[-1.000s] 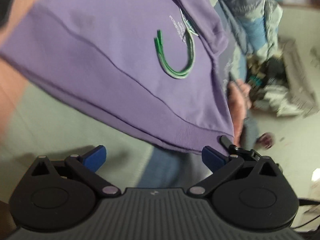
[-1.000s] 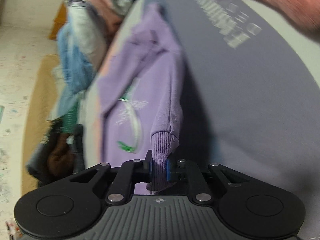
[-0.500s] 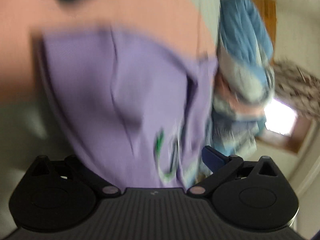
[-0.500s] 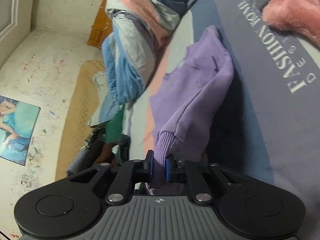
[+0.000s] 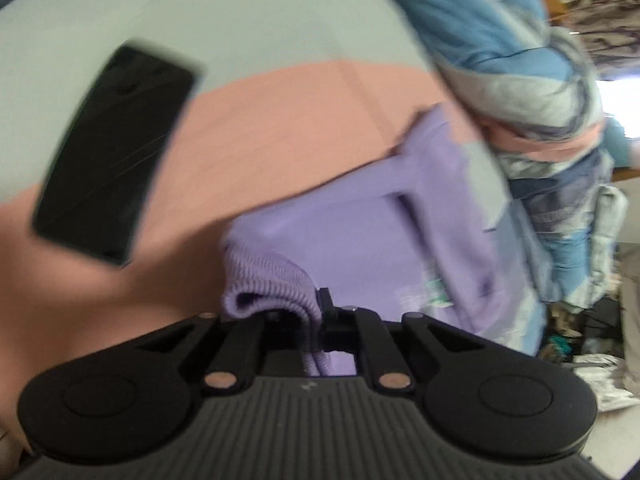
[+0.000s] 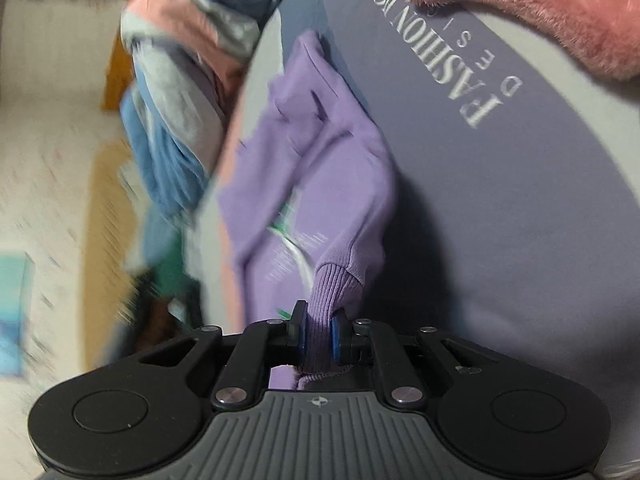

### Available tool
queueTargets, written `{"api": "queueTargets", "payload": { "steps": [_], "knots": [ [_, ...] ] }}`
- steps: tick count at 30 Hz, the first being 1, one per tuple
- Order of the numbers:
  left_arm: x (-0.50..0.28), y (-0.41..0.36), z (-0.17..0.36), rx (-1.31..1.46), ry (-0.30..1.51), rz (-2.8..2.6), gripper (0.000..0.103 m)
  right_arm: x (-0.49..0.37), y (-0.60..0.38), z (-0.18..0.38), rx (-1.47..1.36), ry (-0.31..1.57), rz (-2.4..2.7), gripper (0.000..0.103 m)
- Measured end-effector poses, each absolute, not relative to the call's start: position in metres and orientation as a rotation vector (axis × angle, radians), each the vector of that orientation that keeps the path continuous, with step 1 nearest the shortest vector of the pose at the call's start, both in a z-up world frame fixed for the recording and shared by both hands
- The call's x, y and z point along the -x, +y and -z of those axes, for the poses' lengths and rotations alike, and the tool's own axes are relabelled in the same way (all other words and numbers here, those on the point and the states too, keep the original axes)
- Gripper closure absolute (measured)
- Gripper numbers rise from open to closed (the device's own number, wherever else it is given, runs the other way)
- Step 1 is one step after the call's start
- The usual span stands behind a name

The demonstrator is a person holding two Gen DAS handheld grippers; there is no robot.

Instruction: Fold clothes

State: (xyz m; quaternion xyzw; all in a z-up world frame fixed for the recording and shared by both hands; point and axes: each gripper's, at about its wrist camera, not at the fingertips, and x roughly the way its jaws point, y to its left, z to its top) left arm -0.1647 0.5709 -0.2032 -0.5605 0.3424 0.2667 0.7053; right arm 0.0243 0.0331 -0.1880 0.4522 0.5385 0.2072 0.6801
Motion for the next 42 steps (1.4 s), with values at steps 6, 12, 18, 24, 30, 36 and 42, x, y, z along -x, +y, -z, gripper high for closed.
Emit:
{"api": "queueTargets", "payload": {
  "steps": [6,12,18,24,30,36,42],
  "knots": [
    [0.056,0.608,0.171,1.264,0.608,-0.369,0.096,-0.096,0.049,0.172,-1.174,1.057,-0.478,0.092],
    [-0.096,0.664,0.162,1.085,0.669,-0.382,0.096,-0.211,0.074,0.16,-1.176,0.917,-0.456,0.092],
    [-0.196,0.704,0.194,1.023,0.759,-0.464,0.096,-0.297,0.106,0.188,-1.184,0.929,-0.345,0.092],
    [-0.203,0.715,0.224,0.996,0.812,-0.498,0.095,-0.328,0.117,0.223,-1.151,0.95,-0.19,0.092],
    [-0.218,0.718,0.234,0.935,0.865,-0.461,0.069,-0.336,0.121,0.237,-1.073,0.99,-0.143,0.084],
    [-0.217,0.721,0.195,0.832,0.764,-0.414,0.012,-0.337,0.116,0.232,-1.065,0.956,-0.133,0.063],
    [-0.191,0.701,0.158,0.653,0.719,-0.351,0.009,-0.319,0.09,0.192,-0.968,0.776,-0.141,0.047]
  ]
}}
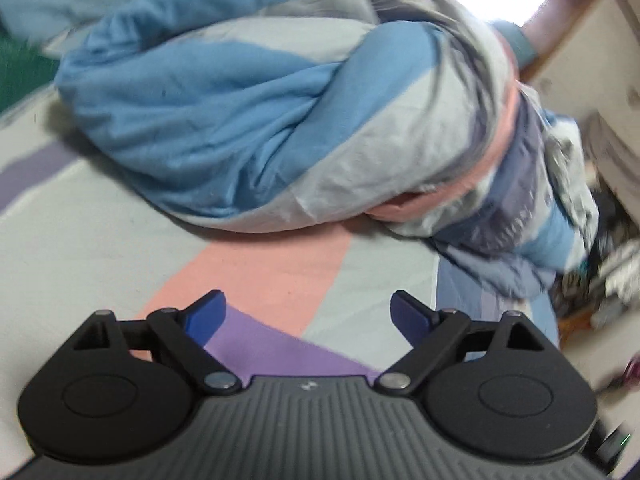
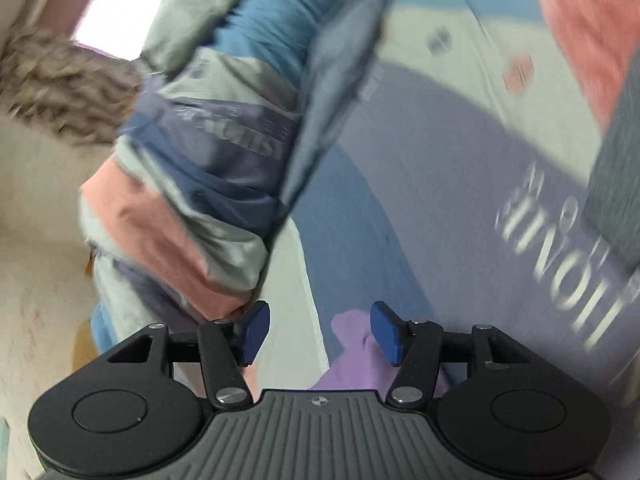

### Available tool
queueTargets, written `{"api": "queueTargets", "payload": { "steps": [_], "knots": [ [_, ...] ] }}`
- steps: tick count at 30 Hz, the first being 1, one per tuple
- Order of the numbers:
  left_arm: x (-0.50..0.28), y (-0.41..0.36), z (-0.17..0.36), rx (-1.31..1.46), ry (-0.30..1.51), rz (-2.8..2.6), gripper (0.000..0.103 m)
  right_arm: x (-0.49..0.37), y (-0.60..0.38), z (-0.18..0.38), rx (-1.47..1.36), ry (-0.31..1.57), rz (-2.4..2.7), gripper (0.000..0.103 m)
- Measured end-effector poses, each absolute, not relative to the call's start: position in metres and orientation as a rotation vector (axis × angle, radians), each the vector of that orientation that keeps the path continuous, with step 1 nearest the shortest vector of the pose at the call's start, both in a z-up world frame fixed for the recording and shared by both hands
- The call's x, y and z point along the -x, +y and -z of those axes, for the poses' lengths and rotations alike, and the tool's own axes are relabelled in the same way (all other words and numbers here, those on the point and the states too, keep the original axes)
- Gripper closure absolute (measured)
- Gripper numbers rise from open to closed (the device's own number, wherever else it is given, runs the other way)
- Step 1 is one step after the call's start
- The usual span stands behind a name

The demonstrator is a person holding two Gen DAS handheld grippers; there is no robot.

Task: Fold clothes
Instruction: 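Open both grippers and withdraw from the folded sweatshirt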

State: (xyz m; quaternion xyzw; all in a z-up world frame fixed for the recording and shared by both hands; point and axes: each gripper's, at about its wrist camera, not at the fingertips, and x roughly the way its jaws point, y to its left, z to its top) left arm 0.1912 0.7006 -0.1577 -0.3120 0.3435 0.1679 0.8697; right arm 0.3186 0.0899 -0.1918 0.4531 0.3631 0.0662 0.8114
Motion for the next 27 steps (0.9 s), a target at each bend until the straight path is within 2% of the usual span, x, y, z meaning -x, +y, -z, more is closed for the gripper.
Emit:
{"api": "queueTargets", "payload": {
  "steps": [2,6,8,12,16,17,18,20,22,25,27],
  "knots": [
    [-0.179,0.683,0.162,0.593,0.759,-0.326,0.005,-0.298,0.085,0.181,-0.844,0.762,-0.129,0.046],
    [-0.154,0.631,0.187,0.41,0.91,-0.349,0.004,-0.24,0.087,0.179,-0.681,0.82,-0.073,0.046],
    [-0.134,0.613,0.203,0.407,0.949,-0.373,0.004,-0.21,0.087,0.186,-0.658,0.846,-0.076,0.045],
    [-0.088,0.606,0.227,0.612,0.925,-0.429,0.004,-0.17,0.099,0.204,-0.664,0.868,-0.174,0.048],
    [-0.043,0.621,0.24,0.854,0.799,-0.516,0.0,-0.164,0.12,0.209,-0.45,0.8,-0.325,0.048],
    [-0.034,0.627,0.244,0.911,0.782,-0.537,0.0,-0.166,0.124,0.211,-0.409,0.799,-0.375,0.053],
    [-0.028,0.633,0.25,0.95,0.788,-0.558,0.0,-0.168,0.128,0.213,-0.369,0.801,-0.423,0.068],
    [-0.021,0.641,0.258,0.99,0.809,-0.587,0.0,-0.18,0.126,0.219,-0.358,0.915,-0.414,0.09],
    [-0.015,0.646,0.261,0.995,0.817,-0.595,0.0,-0.179,0.118,0.206,-0.37,0.928,-0.444,0.094],
    [-0.01,0.647,0.258,0.964,0.819,-0.601,0.0,-0.176,0.109,0.187,-0.329,0.958,-0.451,0.094],
    [-0.009,0.646,0.255,0.946,0.821,-0.602,0.0,-0.178,0.11,0.201,-0.238,1.038,-0.379,0.097]
  ]
}}
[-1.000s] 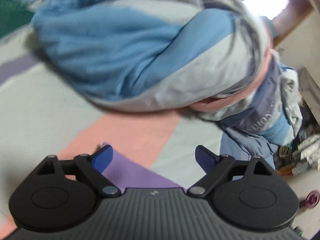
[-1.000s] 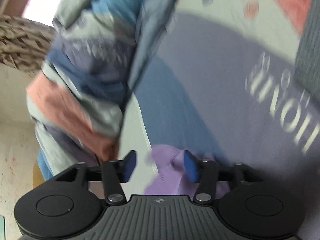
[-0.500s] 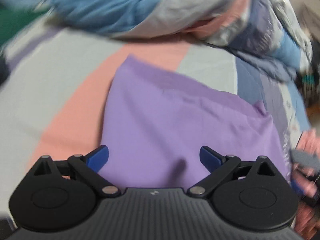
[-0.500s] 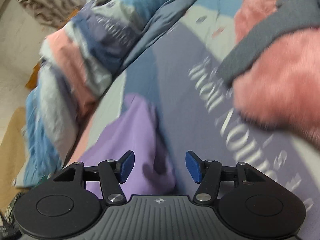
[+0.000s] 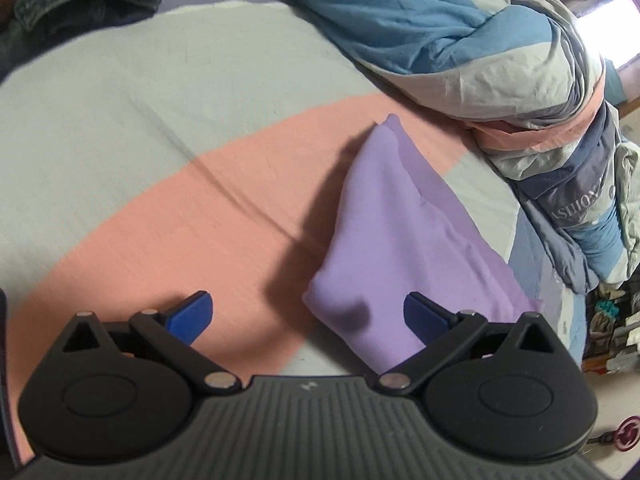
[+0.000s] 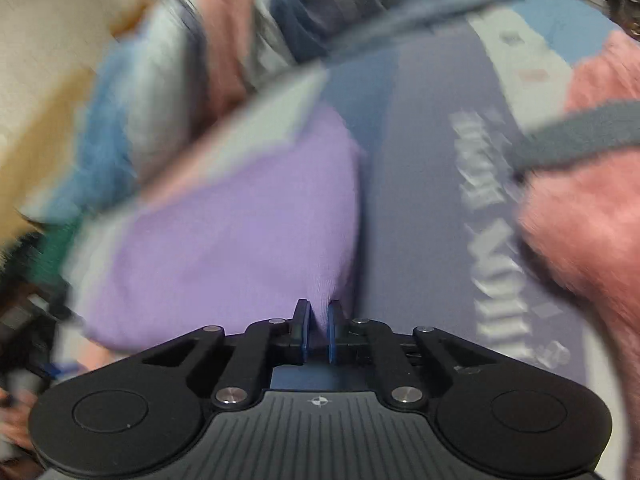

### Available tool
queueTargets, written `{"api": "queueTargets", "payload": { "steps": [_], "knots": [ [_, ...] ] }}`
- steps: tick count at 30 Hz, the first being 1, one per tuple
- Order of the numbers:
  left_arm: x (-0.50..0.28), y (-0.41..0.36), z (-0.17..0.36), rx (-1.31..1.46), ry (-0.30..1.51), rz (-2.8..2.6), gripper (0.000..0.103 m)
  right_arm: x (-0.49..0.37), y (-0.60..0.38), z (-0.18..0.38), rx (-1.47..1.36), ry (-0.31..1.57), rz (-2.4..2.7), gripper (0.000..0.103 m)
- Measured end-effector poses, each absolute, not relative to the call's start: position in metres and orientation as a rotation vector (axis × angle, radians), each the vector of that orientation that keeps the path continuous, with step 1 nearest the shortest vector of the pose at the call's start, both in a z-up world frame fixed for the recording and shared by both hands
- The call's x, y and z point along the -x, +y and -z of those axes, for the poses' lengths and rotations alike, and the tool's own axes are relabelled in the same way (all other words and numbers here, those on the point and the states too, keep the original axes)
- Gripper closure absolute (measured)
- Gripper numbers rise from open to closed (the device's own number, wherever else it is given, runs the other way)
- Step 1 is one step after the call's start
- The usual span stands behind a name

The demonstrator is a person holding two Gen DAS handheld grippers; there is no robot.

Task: Fold clothes
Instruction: 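Open both grippers and withdraw from the folded sweatshirt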

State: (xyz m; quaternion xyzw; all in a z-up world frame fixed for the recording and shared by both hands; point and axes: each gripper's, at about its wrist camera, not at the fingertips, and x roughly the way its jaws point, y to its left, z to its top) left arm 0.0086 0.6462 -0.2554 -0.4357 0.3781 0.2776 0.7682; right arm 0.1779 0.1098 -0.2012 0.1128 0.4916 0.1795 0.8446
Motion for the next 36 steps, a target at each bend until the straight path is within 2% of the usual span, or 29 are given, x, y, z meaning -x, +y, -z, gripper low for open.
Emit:
{"api": "queueTargets", "payload": {
  "steps": [1,3,5,8,10,11,12,14,15,19,22,25,30,33,36],
  "knots": [
    [-0.007,0.645,0.255,0.947,0.823,-0.6,0.0,-0.178,0.111,0.211,-0.185,1.077,-0.338,0.102],
    [-0.01,0.642,0.251,0.936,0.837,-0.602,0.0,-0.179,0.113,0.23,-0.084,1.149,-0.258,0.103],
    [-0.015,0.636,0.244,0.881,0.842,-0.589,0.0,-0.172,0.103,0.223,-0.174,1.101,-0.267,0.102],
    [-0.024,0.624,0.233,0.769,0.848,-0.554,0.0,-0.156,0.103,0.199,-0.183,0.968,-0.297,0.089],
    [-0.037,0.612,0.226,0.667,0.858,-0.501,0.0,-0.148,0.111,0.185,-0.136,0.87,-0.346,0.086],
    [-0.045,0.605,0.223,0.61,0.869,-0.464,0.0,-0.145,0.117,0.18,-0.113,0.823,-0.373,0.077],
    [-0.056,0.597,0.222,0.549,0.886,-0.419,0.0,-0.149,0.124,0.177,-0.086,0.799,-0.394,0.063],
    [-0.073,0.587,0.225,0.467,0.926,-0.345,0.0,-0.158,0.146,0.181,0.007,0.787,-0.395,0.051],
    [-0.08,0.586,0.232,0.446,0.96,-0.346,0.0,-0.162,0.156,0.183,0.053,0.781,-0.395,0.049],
    [-0.091,0.605,0.279,0.492,1.168,-0.481,0.0,-0.174,0.168,0.199,0.069,0.853,-0.287,0.047],
    [-0.072,0.617,0.293,0.594,1.127,-0.453,0.0,-0.175,0.154,0.213,-0.064,0.942,-0.211,0.047],
    [-0.07,0.603,0.289,0.49,1.144,-0.465,0.0,-0.171,0.141,0.221,-0.166,0.974,-0.169,0.048],
    [-0.048,0.607,0.269,0.604,1.007,-0.49,0.0,-0.148,0.118,0.22,-0.334,0.916,-0.184,0.045],
    [-0.024,0.623,0.267,0.799,0.882,-0.496,0.0,-0.143,0.106,0.231,-0.519,0.93,-0.168,0.044],
    [-0.005,0.649,0.286,1.044,0.802,-0.538,0.0,-0.137,0.112,0.24,-0.578,0.95,-0.164,0.042]
  ]
}}
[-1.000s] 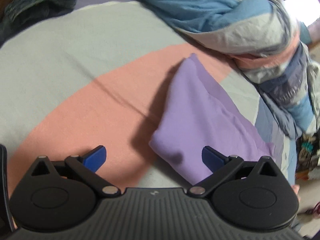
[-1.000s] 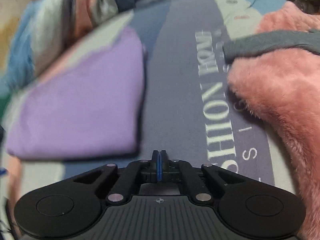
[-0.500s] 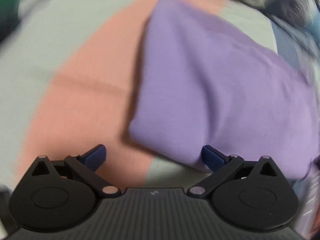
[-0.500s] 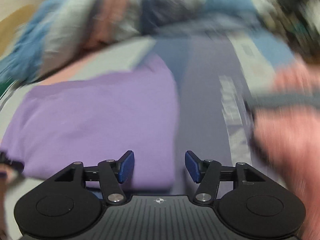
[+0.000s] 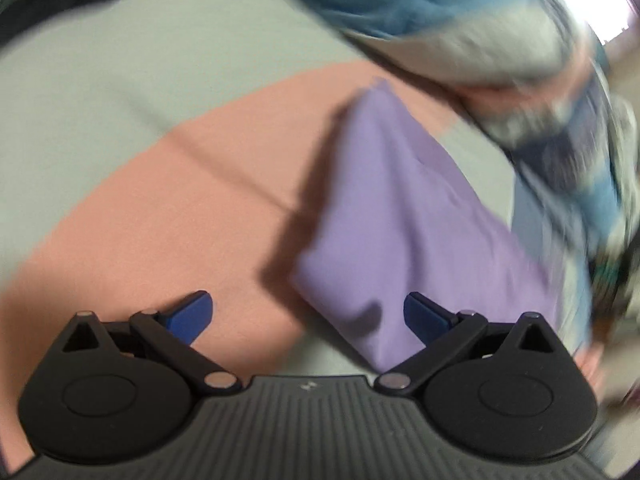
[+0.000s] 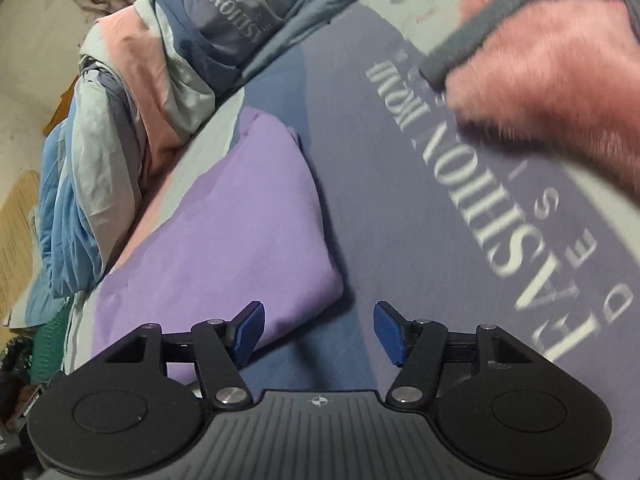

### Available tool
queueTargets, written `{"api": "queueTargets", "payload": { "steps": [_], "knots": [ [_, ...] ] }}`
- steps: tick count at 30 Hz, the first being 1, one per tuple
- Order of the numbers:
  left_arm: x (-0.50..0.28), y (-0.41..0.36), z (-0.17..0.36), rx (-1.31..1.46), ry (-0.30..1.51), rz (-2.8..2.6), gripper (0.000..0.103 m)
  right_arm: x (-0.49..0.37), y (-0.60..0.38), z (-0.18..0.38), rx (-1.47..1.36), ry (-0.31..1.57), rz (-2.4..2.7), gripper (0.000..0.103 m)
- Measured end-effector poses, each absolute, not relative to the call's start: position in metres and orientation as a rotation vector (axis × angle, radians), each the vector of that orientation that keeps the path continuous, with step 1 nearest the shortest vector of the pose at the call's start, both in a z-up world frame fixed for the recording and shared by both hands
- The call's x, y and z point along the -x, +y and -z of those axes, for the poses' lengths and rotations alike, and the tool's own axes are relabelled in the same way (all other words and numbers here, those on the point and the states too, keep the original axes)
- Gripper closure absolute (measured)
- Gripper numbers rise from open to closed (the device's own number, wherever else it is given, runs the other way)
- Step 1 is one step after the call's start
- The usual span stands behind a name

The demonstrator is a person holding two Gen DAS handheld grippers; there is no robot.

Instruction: Fold clothes

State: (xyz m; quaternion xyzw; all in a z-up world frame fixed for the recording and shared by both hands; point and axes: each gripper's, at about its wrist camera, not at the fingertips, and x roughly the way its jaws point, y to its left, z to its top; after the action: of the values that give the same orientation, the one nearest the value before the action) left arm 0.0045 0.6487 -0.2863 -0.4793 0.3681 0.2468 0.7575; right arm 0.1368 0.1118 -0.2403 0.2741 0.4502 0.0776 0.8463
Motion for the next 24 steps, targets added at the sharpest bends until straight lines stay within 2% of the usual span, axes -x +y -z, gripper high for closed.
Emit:
{"api": "queueTargets", "payload": {
  "steps": [6,11,13,18,20,22,24],
  "knots": [
    [0.037,0.684,0.319,1.512,0.551,-0.538,0.001,-0.136,0.128,0.247,-0.539,0.958,-0.189,0.039],
    [0.038,0.687,0.327,1.59,0.52,-0.479,0.009,-0.137,0.13,0.25,-0.528,0.964,-0.197,0.038],
    [0.039,0.685,0.329,1.614,0.511,-0.477,0.016,-0.137,0.129,0.251,-0.524,0.964,-0.2,0.038],
    [0.034,0.681,0.34,1.734,0.431,-0.464,0.05,-0.136,0.128,0.252,-0.521,0.963,-0.201,0.038],
    [0.031,0.683,0.346,1.786,0.425,-0.455,0.051,-0.136,0.128,0.252,-0.521,0.963,-0.201,0.038],
    [0.026,0.686,0.352,1.81,0.448,-0.453,0.059,-0.136,0.127,0.253,-0.524,0.962,-0.199,0.038],
    [0.022,0.686,0.354,1.804,0.487,-0.45,0.061,-0.135,0.128,0.254,-0.526,0.959,-0.197,0.038]
  ]
}}
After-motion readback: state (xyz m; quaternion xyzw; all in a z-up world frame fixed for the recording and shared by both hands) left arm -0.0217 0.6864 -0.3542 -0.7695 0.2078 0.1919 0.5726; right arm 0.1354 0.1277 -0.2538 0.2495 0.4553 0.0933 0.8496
